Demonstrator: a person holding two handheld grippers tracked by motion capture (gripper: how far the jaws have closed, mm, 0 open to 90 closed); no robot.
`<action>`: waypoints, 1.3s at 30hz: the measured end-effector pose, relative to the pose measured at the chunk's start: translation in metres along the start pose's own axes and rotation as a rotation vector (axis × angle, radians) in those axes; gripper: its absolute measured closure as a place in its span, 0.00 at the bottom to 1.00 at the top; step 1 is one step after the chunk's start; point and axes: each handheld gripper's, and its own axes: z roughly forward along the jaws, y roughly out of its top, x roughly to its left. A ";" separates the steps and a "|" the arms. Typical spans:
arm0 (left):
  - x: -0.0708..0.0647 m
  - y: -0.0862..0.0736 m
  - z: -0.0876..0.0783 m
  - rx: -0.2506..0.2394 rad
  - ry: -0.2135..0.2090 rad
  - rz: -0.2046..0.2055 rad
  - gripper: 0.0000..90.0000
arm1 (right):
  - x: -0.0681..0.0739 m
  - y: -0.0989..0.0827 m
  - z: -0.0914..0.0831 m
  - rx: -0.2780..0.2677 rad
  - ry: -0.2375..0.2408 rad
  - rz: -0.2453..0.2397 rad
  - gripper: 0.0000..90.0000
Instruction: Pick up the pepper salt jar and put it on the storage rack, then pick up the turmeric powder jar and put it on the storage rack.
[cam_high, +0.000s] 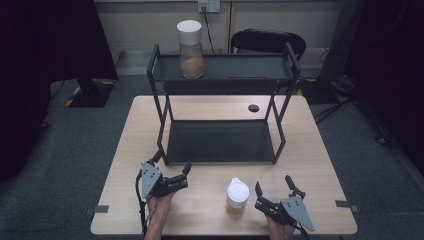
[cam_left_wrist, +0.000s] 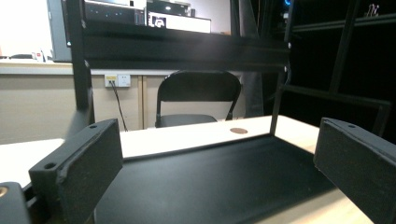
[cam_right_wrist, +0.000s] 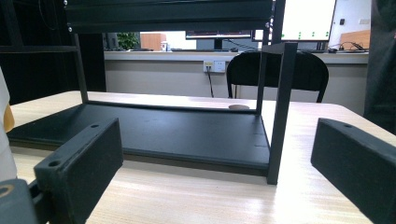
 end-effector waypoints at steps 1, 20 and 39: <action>-0.002 -0.003 -0.001 0.003 0.003 0.002 0.00 | 0.000 0.000 0.000 0.000 0.000 0.000 0.01; -0.013 -0.039 -0.008 0.047 0.048 0.028 0.00 | -0.001 0.000 0.000 0.000 0.004 0.000 0.01; -0.021 -0.042 -0.009 0.034 0.083 0.038 0.00 | 0.001 0.003 0.000 0.009 -0.010 -0.002 0.00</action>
